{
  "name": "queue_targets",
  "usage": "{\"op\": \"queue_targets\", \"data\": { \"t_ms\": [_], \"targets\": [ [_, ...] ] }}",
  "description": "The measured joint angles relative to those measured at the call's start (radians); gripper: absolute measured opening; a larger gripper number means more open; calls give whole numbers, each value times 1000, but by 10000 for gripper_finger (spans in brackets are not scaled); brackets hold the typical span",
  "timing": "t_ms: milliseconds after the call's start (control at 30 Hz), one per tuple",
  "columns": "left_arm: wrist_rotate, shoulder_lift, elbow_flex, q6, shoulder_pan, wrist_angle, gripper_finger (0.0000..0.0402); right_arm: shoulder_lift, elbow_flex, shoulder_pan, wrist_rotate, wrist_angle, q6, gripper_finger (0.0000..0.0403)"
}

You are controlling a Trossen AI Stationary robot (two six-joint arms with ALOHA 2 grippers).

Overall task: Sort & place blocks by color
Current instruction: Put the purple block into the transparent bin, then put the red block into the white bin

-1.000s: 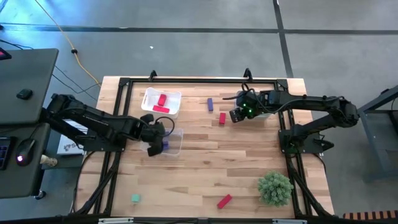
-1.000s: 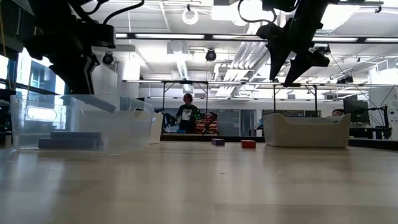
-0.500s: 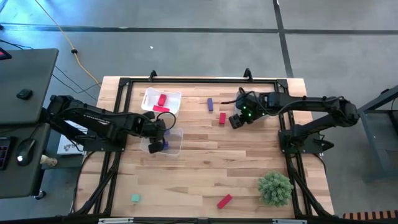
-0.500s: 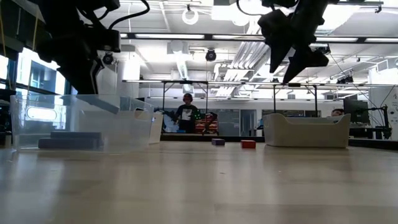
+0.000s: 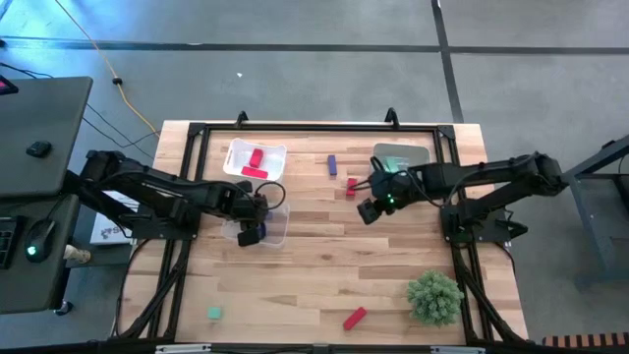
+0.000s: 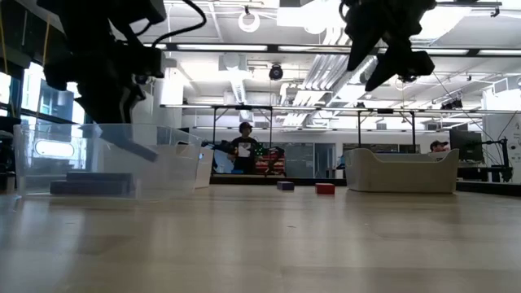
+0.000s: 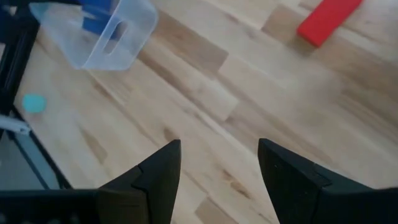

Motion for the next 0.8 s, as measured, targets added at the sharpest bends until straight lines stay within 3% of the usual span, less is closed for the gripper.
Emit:
{"op": "queue_targets", "data": {
  "t_ms": [500, 800],
  "targets": [
    [6, 73, 1, 27, 0, 3, 109, 0, 0, 175, -4, 22, -29, 204],
    [47, 73, 1, 20, 0, -6, 156, 0, 0, 260, 3, 66, -65, 231]
  ]
}}
